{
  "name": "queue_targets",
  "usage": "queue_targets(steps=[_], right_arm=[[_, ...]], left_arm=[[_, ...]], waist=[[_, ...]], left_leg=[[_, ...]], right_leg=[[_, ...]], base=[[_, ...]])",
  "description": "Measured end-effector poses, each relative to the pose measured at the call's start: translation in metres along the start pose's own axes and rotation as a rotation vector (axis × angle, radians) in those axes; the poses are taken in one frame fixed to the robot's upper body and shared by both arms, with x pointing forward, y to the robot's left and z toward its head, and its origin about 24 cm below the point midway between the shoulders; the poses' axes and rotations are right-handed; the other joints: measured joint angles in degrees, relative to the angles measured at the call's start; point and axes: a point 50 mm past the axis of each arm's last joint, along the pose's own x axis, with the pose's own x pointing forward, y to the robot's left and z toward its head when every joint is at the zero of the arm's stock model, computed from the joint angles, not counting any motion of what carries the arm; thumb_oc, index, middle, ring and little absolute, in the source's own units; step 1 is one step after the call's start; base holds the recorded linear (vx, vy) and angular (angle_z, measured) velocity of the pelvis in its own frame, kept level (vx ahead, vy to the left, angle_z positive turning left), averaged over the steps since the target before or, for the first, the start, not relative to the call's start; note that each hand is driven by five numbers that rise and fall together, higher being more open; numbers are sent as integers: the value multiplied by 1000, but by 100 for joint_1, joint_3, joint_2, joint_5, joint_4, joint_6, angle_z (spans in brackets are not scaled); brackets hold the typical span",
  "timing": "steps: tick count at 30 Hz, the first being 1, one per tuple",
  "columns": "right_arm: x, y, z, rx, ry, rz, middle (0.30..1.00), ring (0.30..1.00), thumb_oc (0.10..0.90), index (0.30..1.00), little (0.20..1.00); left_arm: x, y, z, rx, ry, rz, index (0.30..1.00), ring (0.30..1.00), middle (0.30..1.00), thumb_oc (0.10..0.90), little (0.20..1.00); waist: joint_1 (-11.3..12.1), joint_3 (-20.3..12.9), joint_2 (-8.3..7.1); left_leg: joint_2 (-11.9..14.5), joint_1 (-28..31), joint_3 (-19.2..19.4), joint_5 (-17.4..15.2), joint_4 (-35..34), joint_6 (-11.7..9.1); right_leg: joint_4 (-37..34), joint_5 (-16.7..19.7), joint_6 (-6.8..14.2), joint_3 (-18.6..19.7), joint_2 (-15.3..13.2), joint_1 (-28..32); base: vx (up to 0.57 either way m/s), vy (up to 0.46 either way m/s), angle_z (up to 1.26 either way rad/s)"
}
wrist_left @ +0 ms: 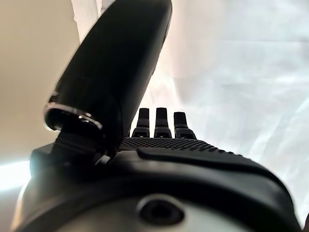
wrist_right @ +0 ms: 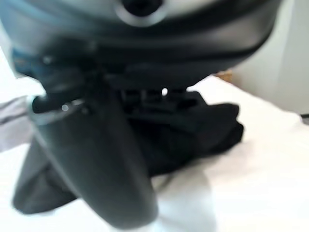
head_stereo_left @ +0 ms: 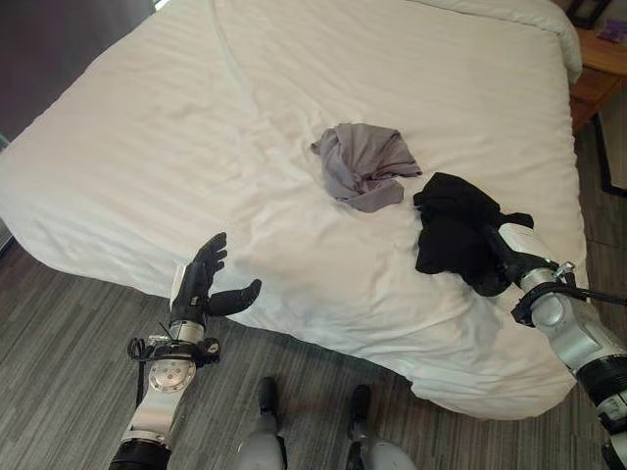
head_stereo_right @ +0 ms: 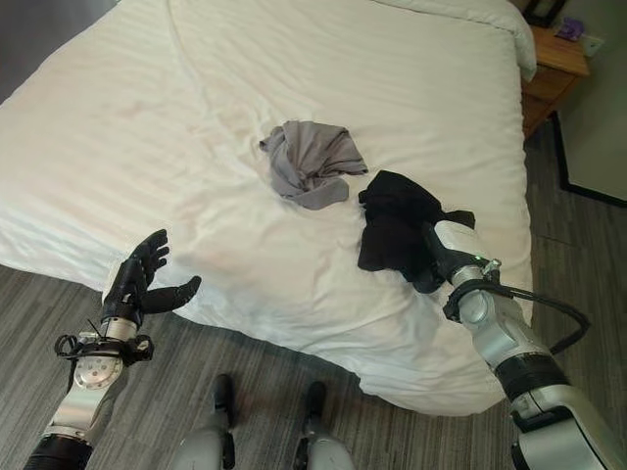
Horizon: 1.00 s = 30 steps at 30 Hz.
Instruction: Pick up bed clothes into laundry basket.
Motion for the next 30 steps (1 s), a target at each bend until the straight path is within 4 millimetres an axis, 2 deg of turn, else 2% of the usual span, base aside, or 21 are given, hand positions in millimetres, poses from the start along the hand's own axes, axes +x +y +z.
queue_targets(steps=[3,4,6,10,13,19,24,30], right_arm=[[-2,1,5,4,-26,24,900,900,800,900,900],[-2,-1,7,8,-39,21,900,900,800,900,900],[-2,-4,10,11,-50,14,900,900,800,900,900],[-2,-5,13,12,-64,10,900,900,800,900,900],[0,-7,12,11,-51,5,900,900,800,900,900],[24,-13,13,35,25,-12,900,900,800,900,900],[47,-3,1,86,224,8,900,900,800,900,900],[48,9,-6,101,317,20,900,900,800,900,900]], left_arm=[[0,1,0,4,0,1,900,900,900,800,900],[0,2,0,7,2,3,900,900,900,800,900],[-2,4,-1,8,7,7,900,900,900,800,900],[-5,6,-5,12,22,8,900,900,900,800,900],[-5,6,-5,12,23,-1,900,900,900,800,900],[-3,9,-9,5,44,15,900,900,900,800,900],[-1,7,-10,-19,51,15,900,900,900,800,900],[-3,9,-15,-36,77,38,900,900,900,800,900]], waist=[[-2,-72,-123],[11,-103,-169],[-5,-138,-211],[-11,-314,-263],[14,-333,-258],[87,-373,-255],[280,-442,-198],[435,-420,-50]], left_leg=[[0,201,69,2,-1,3],[-13,285,165,8,-1,13],[-35,457,216,89,-2,124],[-42,568,321,147,1,194],[-81,612,326,149,29,215],[-101,422,325,150,22,218],[-118,48,300,225,-1,161],[-113,-130,143,274,-2,153]], right_leg=[[1,10,-13,69,1,168],[1,58,-77,137,-14,209],[1,151,-179,153,-32,359],[7,205,-241,208,-28,423],[45,227,-268,210,-25,470],[42,226,-267,210,-83,282],[2,256,-205,198,-111,-90],[2,282,-210,73,-104,-175]], base=[[46,33,-12],[59,26,-18],[46,18,-13],[25,6,-12],[8,0,-1],[-11,-5,0],[-35,-1,0],[12,-21,12]])
